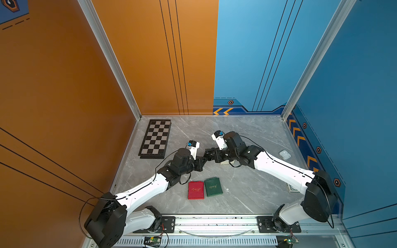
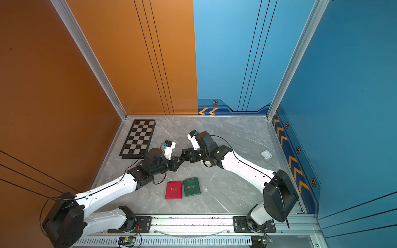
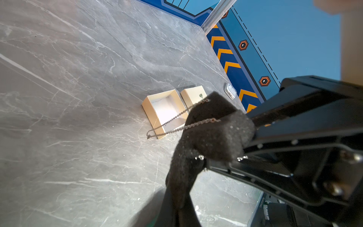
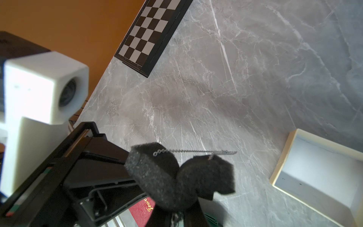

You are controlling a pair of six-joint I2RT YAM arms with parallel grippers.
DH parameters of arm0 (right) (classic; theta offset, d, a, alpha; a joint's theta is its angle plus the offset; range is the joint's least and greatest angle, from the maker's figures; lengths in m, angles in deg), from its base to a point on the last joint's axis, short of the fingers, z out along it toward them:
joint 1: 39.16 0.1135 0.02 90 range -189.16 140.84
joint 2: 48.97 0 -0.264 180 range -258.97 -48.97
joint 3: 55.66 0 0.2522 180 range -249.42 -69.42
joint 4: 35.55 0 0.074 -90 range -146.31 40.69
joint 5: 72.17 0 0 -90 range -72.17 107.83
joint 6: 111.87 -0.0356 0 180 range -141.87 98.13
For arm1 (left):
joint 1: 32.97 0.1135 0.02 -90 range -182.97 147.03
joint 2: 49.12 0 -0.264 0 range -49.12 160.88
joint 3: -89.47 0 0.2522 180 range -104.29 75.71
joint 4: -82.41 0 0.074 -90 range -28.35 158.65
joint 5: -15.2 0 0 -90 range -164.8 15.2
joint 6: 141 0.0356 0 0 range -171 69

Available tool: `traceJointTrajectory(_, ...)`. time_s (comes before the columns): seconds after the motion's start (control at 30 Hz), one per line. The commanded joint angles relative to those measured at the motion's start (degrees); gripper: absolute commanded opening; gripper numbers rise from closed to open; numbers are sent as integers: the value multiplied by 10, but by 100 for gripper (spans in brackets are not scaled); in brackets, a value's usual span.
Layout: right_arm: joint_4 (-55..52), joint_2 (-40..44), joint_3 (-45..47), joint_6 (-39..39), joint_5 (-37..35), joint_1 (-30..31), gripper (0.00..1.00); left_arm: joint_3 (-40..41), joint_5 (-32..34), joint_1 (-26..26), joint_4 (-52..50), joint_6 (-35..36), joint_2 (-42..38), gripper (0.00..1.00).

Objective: Take the necklace out of the lift-off lid jewelry box
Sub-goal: Pick up the necklace from the inner lining.

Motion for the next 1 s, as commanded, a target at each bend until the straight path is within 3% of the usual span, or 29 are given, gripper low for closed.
traceJointTrajectory(0.0,-52,-11,-8,8,12,-7,10,12,40,13,-12,6,-16,0)
traceJointTrajectory(0.6,-81,6,-19,12,27,-20,6,17,83,17,-61,20,-39,0)
traceJointTrajectory(0.97,-81,-3,-30,-12,103,-52,8,27,93,18,-59,23,-38,0)
